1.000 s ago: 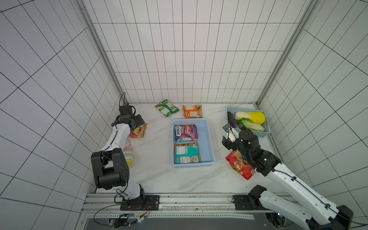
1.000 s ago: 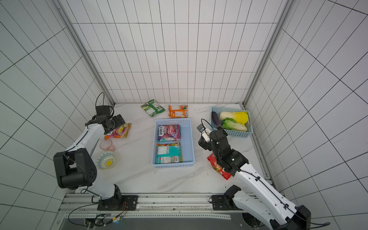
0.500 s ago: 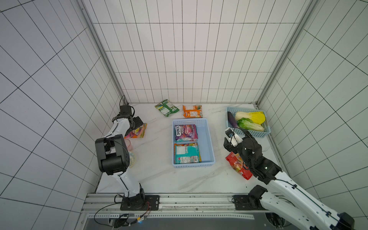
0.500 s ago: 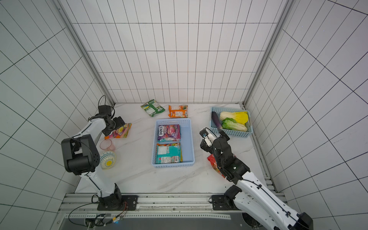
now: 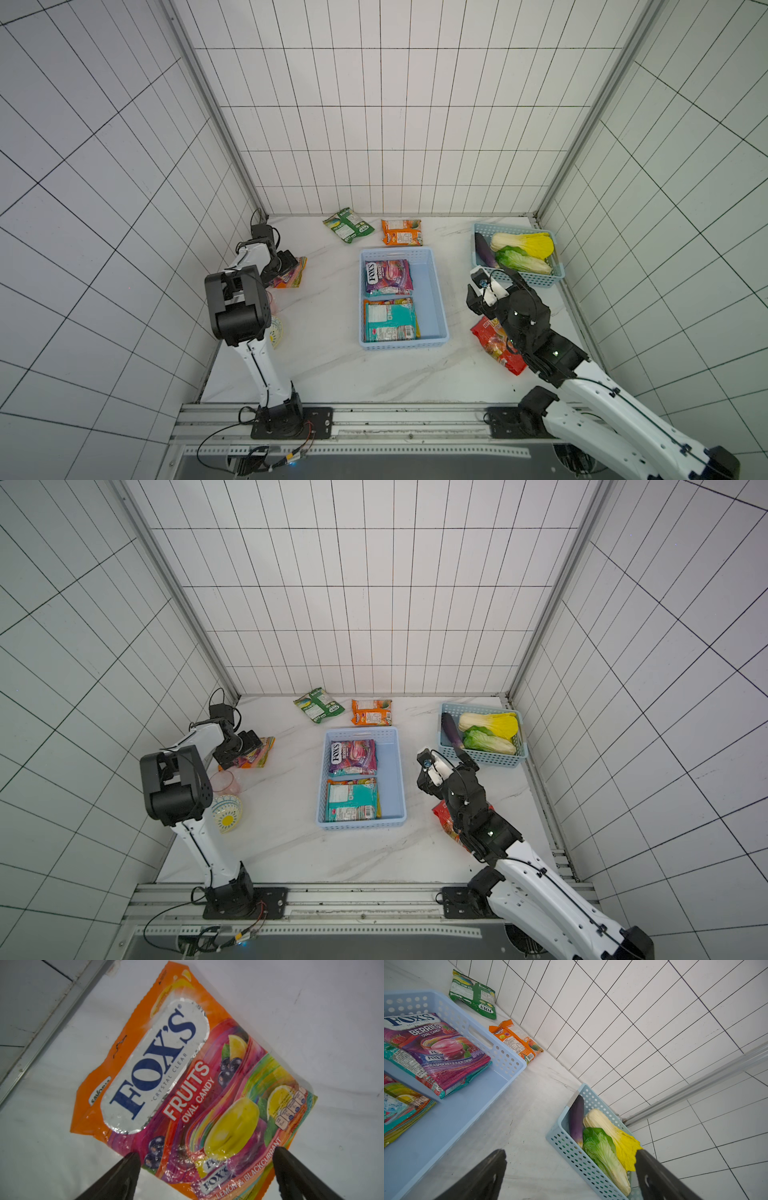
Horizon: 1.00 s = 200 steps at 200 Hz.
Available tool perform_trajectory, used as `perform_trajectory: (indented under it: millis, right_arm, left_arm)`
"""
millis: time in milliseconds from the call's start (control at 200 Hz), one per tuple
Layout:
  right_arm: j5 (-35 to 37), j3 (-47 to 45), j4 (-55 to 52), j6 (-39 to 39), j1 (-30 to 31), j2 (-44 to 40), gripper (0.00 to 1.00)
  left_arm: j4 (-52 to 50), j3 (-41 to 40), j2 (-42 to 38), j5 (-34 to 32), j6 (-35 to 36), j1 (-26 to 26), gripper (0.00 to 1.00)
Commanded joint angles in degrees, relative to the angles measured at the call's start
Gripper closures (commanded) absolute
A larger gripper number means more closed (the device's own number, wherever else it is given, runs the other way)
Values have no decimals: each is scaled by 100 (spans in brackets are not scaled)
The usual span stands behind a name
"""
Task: Put the candies in the basket
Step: Pick up the candy at the center of the board.
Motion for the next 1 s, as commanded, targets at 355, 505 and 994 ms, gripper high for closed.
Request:
perform_trajectory:
  millis: [355,505,994]
  right_arm:
    - [-62,-115,185,-9,-13,-14,1]
    - [-6,-159,255,-33,-29,-28,1]
    - [21,-193,305,-51,-48,-163,1]
  left_arm:
    - [-87,131,499,523,-215,164,32]
    - [-56,61,374,572,-214,163,56]
    - [41,-62,-206,336,200,-23,100]
